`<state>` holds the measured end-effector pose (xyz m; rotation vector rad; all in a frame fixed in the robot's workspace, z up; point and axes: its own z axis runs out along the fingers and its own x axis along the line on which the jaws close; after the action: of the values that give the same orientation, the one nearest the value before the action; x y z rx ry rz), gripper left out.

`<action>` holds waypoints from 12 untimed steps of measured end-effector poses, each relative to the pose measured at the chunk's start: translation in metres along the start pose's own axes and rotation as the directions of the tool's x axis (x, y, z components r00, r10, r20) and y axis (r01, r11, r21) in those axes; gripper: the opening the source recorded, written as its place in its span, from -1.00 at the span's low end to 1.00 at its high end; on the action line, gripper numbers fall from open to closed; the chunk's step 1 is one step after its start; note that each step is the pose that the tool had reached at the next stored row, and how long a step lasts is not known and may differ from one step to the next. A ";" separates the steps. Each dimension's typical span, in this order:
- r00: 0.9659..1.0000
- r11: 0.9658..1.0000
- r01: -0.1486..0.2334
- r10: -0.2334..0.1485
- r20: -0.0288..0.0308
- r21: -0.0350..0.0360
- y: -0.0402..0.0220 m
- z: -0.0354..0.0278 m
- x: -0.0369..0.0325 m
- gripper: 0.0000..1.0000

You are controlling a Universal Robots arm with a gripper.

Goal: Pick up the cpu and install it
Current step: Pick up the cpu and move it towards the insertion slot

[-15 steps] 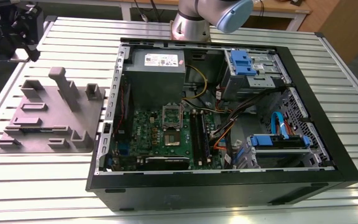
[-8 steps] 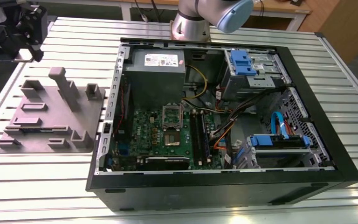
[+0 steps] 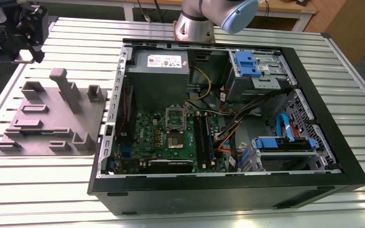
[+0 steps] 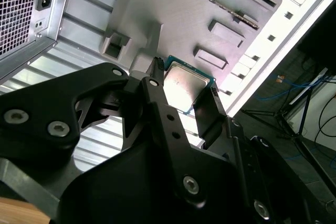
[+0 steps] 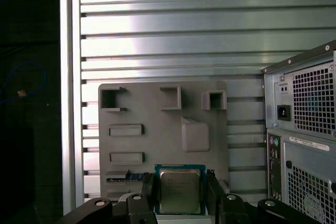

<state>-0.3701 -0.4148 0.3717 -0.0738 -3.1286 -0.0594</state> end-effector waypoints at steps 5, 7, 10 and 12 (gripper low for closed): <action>1.000 1.000 0.000 0.000 0.000 0.000 0.0002 -0.0001 -0.0052 -0.05; 1.000 1.000 0.000 0.000 0.000 0.000 0.0003 0.0000 -0.0083 -0.05; 1.000 1.000 0.000 0.000 0.000 0.000 0.0006 -0.0001 -0.0128 -0.05; 1.000 1.000 0.000 0.000 0.000 0.000 0.0007 -0.0001 -0.0149 -0.05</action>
<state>-0.3552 -0.4149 0.3717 -0.0739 -3.1286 -0.0594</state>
